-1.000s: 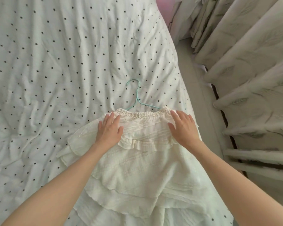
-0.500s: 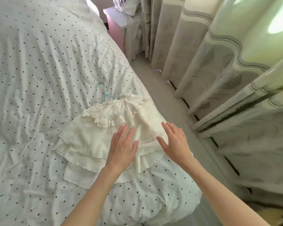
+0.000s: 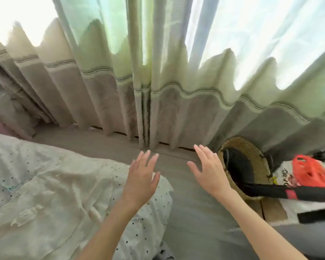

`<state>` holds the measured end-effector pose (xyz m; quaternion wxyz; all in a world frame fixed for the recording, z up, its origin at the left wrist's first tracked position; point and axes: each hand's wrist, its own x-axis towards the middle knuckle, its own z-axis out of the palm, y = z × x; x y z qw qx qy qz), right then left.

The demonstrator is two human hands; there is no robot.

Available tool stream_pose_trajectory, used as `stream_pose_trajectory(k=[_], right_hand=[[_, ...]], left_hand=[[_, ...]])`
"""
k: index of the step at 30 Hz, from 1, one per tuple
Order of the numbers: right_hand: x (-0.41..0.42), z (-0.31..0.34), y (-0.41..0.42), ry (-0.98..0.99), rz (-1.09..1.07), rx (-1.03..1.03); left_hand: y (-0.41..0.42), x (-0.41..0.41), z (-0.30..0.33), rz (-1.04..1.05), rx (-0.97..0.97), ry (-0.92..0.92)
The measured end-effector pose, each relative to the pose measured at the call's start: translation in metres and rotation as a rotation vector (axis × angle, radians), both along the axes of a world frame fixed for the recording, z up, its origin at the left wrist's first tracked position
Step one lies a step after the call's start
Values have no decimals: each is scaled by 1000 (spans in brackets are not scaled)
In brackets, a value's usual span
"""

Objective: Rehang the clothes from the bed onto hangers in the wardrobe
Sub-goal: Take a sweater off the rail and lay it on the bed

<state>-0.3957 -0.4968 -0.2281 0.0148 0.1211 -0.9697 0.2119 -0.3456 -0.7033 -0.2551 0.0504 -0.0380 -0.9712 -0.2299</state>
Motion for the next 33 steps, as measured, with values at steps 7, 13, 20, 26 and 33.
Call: stream_pose_trajectory(k=[7, 13, 20, 26, 33], right_hand=[[125, 16, 113, 35, -434, -23], [216, 36, 201, 26, -732, -4], [306, 47, 296, 66, -963, 18], [352, 58, 397, 105, -1024, 82], [381, 85, 509, 114, -1061, 160]], left_hand=[[107, 27, 24, -410, 12, 93], [212, 70, 35, -722, 18, 124], [334, 116, 52, -956, 5, 134], [444, 151, 60, -998, 49, 85], [571, 169, 79, -1073, 113, 138]])
